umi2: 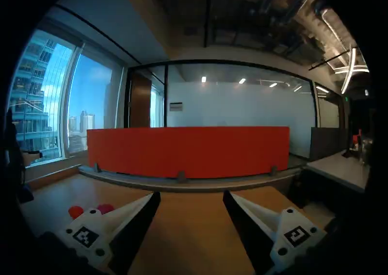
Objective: Pour water
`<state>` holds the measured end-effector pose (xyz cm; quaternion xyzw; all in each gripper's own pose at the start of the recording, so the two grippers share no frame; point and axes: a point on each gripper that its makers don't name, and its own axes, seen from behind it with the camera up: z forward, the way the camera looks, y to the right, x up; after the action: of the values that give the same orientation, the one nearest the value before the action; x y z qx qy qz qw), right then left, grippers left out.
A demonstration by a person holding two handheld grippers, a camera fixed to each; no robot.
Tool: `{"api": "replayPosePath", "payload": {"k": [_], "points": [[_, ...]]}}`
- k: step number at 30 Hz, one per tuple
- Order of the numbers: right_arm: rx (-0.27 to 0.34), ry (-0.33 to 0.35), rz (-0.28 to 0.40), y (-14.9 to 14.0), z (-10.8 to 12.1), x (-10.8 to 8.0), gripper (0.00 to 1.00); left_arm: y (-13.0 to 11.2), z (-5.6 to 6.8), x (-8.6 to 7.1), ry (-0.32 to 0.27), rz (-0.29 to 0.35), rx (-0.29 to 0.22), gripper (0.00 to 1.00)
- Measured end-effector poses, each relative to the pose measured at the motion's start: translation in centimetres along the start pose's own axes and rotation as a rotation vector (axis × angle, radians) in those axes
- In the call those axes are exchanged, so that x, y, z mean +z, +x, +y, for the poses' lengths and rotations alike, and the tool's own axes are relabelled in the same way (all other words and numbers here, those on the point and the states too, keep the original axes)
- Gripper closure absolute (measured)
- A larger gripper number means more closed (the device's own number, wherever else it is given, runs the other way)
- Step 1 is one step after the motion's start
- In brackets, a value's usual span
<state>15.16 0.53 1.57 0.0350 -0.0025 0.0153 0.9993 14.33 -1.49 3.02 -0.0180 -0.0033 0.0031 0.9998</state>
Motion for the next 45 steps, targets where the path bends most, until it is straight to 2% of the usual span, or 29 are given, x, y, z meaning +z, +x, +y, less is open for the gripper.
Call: {"api": "replayPosePath", "payload": {"k": [2,8,14,22,29,35,45], "points": [[0.003,-0.003,0.003,1.4,0.1,0.1,0.0,0.9,-0.2,0.1,0.0,-0.003,0.009,0.17],[0.018,0.013,0.015,4.6,0.1,0.2,0.0,3.2,0.1,0.8,-0.028,-0.02,-0.007,0.18],[0.027,0.035,0.013,4.9,-0.2,0.1,0.0,3.7,0.6,0.9,-0.056,-0.033,-0.001,0.17],[0.019,0.13,-0.022,4.2,-1.8,0.0,0.0,3.3,3.8,0.7,-0.195,-0.052,-0.01,0.18],[-0.024,0.267,-0.026,4.7,-4.5,-0.5,0.0,3.2,5.4,0.4,-0.284,-0.064,0.029,0.18],[-0.044,0.395,-0.024,5.1,-7.0,-1.4,0.0,3.3,7.5,0.1,-0.384,-0.057,0.051,0.18],[-0.031,0.481,-0.042,5.3,-8.5,-1.8,0.0,3.7,10.4,-1.0,-0.514,-0.045,0.044,0.17]]}}
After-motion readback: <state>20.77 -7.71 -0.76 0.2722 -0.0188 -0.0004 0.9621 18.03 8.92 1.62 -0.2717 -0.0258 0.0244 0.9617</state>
